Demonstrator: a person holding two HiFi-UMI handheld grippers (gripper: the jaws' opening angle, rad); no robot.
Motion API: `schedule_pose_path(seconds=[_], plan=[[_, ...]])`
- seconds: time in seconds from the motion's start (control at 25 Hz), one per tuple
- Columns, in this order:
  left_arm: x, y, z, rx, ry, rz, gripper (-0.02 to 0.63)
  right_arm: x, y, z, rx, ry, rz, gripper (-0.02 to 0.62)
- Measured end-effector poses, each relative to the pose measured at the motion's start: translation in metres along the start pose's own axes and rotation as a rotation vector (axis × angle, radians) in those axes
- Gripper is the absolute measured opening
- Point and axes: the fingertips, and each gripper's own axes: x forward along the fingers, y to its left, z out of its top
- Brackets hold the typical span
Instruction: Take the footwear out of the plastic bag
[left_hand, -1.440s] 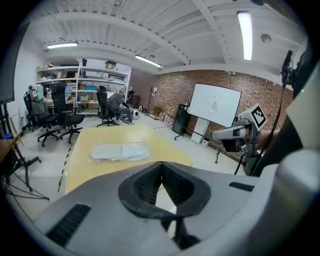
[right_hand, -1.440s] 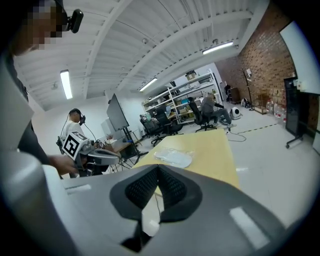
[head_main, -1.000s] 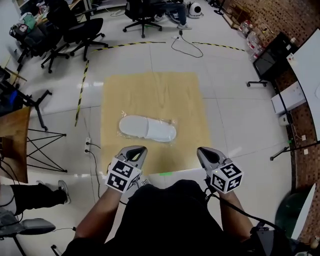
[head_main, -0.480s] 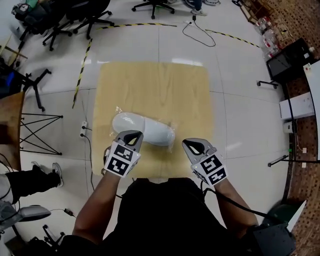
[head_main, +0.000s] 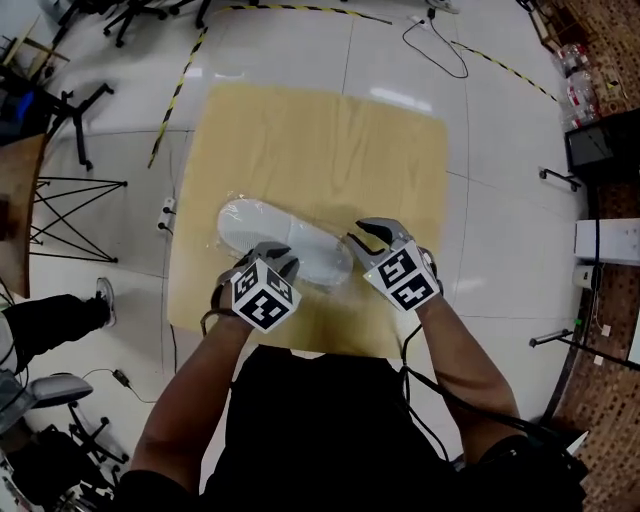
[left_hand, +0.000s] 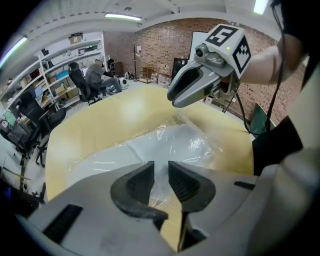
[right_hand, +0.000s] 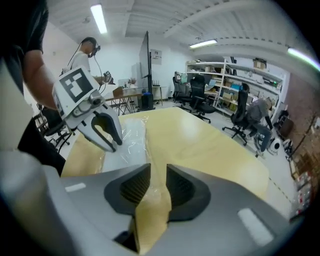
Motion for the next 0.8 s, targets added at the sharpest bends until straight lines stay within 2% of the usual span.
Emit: schedule_pose_path(seconds=[0.08, 0.16, 0.28, 0.44, 0.56, 0.6, 0.68, 0.72, 0.8], plan=[[0.0, 0.0, -0.001, -0.004, 0.006, 0.001, 0.091, 0.007, 0.001, 0.002, 0.069, -0.013, 0.04, 0.098], [0.0, 0.002, -0.003, -0.008, 0.013, 0.002, 0.089, 0.01, 0.004, -0.001, 0.091, 0.011, 0.046, 0.085], [0.0, 0.003, -0.006, -0.025, 0.014, 0.002, 0.086, 0.005, 0.012, -0.009, 0.064, 0.026, 0.036, 0.002], [0.001, 0.006, -0.006, -0.058, -0.003, -0.002, 0.078, -0.011, 0.016, -0.022, 0.06, 0.015, 0.018, 0.001], [0.0, 0.005, -0.006, -0.062, -0.012, 0.004, 0.072, -0.025, 0.012, -0.03, 0.107, -0.02, -0.017, 0.002], [0.001, 0.005, -0.006, -0.059, -0.011, 0.005, 0.072, -0.025, 0.012, -0.029, 0.138, -0.036, -0.018, 0.019], [0.001, 0.004, -0.007, -0.053, -0.007, 0.005, 0.072, -0.014, 0.013, -0.028, 0.187, -0.036, 0.009, 0.165], [0.001, 0.005, -0.006, -0.049, -0.004, 0.004, 0.072, -0.006, 0.014, -0.028, 0.186, -0.017, 0.024, 0.198], [0.001, 0.005, -0.003, -0.041, 0.001, 0.005, 0.072, 0.011, 0.015, -0.027, 0.141, 0.021, 0.039, 0.183]])
